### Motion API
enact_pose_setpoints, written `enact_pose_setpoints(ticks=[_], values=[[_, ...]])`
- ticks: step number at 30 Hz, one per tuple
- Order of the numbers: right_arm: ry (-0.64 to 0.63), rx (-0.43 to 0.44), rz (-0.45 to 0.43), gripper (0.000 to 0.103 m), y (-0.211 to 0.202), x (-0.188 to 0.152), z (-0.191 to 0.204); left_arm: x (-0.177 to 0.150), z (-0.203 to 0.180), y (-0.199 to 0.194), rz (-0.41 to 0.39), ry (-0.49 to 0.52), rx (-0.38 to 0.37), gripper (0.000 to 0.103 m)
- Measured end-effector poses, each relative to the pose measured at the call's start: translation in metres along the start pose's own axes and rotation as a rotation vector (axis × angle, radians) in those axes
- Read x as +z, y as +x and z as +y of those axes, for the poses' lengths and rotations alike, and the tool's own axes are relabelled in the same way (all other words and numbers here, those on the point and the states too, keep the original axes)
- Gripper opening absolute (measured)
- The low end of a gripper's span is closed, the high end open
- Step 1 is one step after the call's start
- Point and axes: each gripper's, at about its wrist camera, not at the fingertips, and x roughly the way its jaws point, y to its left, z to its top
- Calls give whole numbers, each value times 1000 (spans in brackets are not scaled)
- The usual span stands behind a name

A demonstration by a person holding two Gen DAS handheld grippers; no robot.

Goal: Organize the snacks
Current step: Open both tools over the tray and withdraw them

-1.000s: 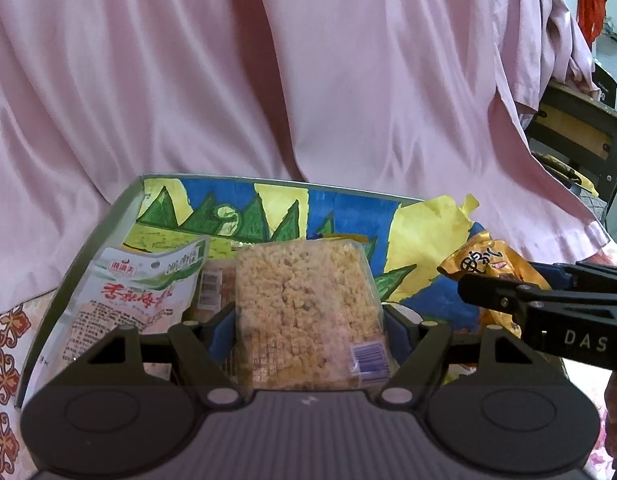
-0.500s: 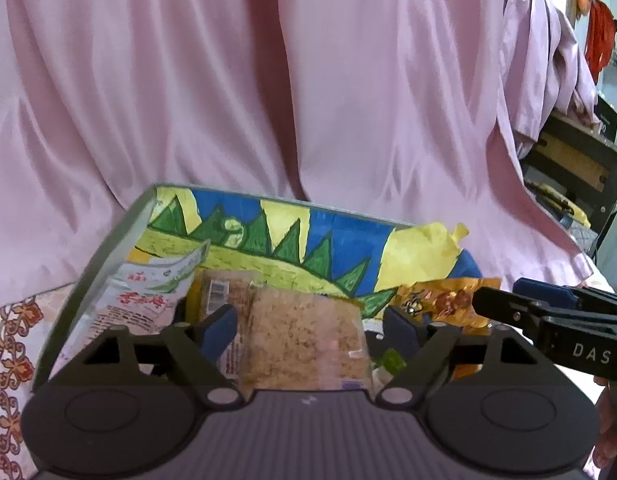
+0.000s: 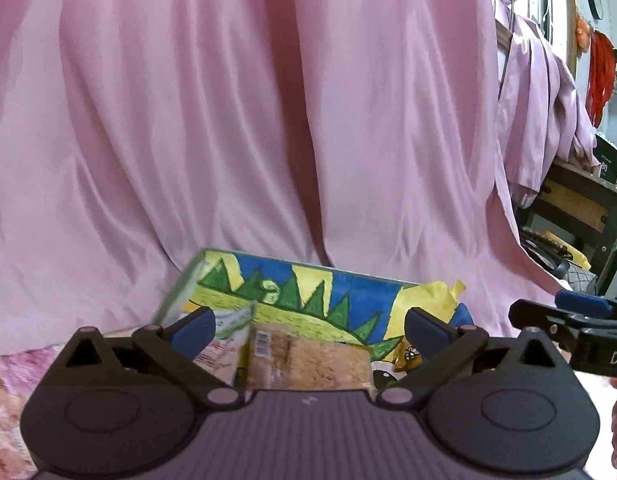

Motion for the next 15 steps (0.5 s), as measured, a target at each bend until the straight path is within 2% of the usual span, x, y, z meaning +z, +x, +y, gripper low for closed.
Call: enact_pose_setpoints(ticks=[8,15], values=[[-26,6,-41,102,-37,14,17,4,4,-47,-50,24,34,103],[-32,26,-71,102,-74,17,34,-3,8,-92,-59,16,87,103]])
